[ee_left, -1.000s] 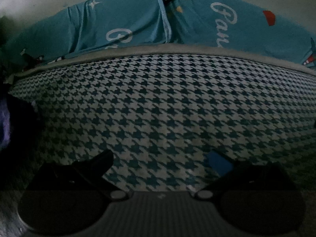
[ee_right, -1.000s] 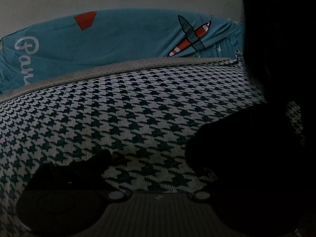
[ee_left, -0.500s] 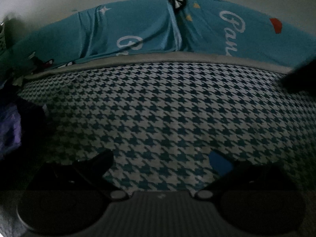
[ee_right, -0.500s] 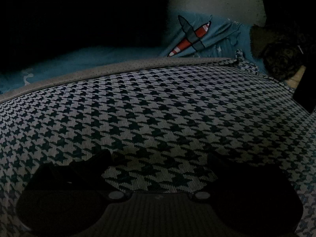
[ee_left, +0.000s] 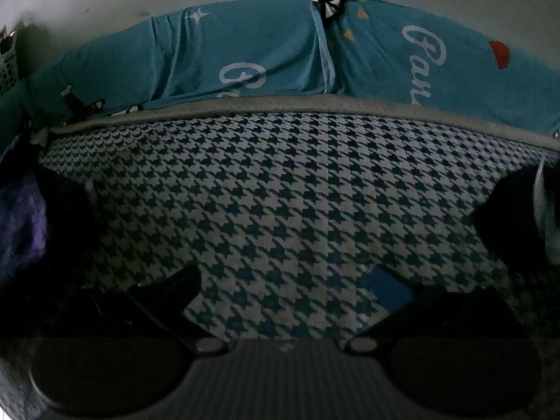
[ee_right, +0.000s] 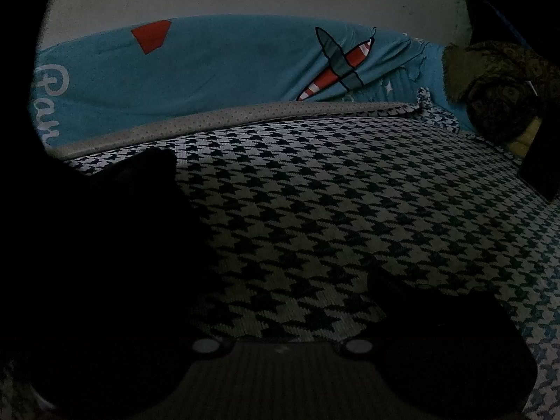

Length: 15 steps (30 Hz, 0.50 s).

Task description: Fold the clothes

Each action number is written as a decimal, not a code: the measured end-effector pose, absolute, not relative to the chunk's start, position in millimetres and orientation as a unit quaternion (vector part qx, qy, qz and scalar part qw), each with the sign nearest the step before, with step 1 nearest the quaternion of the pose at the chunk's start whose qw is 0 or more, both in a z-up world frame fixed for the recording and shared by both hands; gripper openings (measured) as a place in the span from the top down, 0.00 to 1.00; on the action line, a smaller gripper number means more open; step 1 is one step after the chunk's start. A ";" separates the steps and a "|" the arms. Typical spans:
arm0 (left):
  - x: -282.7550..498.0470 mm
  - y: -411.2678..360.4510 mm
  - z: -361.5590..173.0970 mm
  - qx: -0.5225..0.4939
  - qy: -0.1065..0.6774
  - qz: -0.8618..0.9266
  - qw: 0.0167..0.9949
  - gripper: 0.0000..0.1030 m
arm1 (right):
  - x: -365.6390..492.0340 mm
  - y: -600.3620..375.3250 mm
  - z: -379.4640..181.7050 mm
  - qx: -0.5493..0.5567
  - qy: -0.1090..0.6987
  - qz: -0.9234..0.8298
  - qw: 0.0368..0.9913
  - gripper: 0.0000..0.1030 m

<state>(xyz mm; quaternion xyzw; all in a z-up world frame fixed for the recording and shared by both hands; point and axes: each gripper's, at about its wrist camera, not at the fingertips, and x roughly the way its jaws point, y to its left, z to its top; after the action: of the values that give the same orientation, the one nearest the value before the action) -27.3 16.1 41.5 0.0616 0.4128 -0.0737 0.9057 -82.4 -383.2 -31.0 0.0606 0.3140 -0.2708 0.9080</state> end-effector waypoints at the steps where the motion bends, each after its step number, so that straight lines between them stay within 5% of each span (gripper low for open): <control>1: -27.3 16.2 42.6 0.060 0.412 -0.073 0.906 0.00 | -82.3 -383.2 -31.0 0.061 0.314 -0.271 0.908 0.00; 15: -30.5 31.4 46.1 0.047 0.410 -0.061 0.909 0.00 | -82.5 -382.3 -30.6 0.060 0.314 -0.271 0.908 0.00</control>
<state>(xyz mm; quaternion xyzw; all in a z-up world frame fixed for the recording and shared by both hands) -30.5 31.4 46.1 0.0472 0.4096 -0.0608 0.9090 -82.5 -382.3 -30.6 0.0600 0.3143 -0.2705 0.9080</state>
